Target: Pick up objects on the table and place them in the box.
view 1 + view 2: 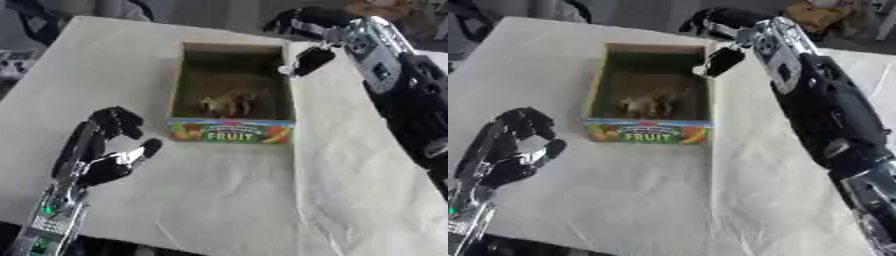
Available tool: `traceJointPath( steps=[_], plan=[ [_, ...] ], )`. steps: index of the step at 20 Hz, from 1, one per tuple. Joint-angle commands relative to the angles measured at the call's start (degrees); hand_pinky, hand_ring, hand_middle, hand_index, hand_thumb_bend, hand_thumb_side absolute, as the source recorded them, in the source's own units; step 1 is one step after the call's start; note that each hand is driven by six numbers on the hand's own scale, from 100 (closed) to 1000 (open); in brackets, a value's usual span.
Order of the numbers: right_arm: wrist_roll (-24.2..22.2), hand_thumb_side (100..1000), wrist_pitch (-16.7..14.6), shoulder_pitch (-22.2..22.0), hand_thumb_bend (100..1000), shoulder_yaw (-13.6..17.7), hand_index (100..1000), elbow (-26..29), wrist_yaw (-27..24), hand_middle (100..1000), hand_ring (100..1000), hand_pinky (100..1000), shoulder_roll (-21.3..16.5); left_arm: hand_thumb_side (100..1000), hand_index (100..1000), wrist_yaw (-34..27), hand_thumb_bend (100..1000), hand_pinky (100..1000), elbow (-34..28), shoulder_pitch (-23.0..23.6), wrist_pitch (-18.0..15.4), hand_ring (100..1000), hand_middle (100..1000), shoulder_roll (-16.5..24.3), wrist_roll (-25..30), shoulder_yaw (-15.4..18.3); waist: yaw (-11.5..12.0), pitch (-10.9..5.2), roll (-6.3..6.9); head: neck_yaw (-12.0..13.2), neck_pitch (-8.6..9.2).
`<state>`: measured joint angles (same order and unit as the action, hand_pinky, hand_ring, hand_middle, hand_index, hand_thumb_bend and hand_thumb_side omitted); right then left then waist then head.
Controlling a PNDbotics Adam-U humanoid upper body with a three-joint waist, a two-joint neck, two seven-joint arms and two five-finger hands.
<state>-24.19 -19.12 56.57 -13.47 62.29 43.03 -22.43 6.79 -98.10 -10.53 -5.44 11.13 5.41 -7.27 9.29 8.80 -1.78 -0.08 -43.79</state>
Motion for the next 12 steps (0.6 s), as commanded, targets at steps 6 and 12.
traceJointPath(
  steps=[6, 12],
  plan=[
    [6.8, 213, 4.9, -5.9, 100, 2.9, 913, 13.1, -8.1, 799, 772, 752, -7.5, 355, 597, 0.5, 675, 556, -0.6, -0.1, 0.0, 516, 527, 1.3, -0.9, 1.1, -1.3, -1.08, -0.07, 1.8, -0.33],
    [12.2, 207, 10.1, -12.0, 100, 5.4, 911, 19.3, -13.6, 782, 751, 734, -9.5, 355, 597, 0.5, 675, 557, -0.7, -0.1, 0.0, 516, 528, 1.5, -1.3, 1.4, -2.0, -0.92, -0.11, 2.3, -0.33]
  ],
)
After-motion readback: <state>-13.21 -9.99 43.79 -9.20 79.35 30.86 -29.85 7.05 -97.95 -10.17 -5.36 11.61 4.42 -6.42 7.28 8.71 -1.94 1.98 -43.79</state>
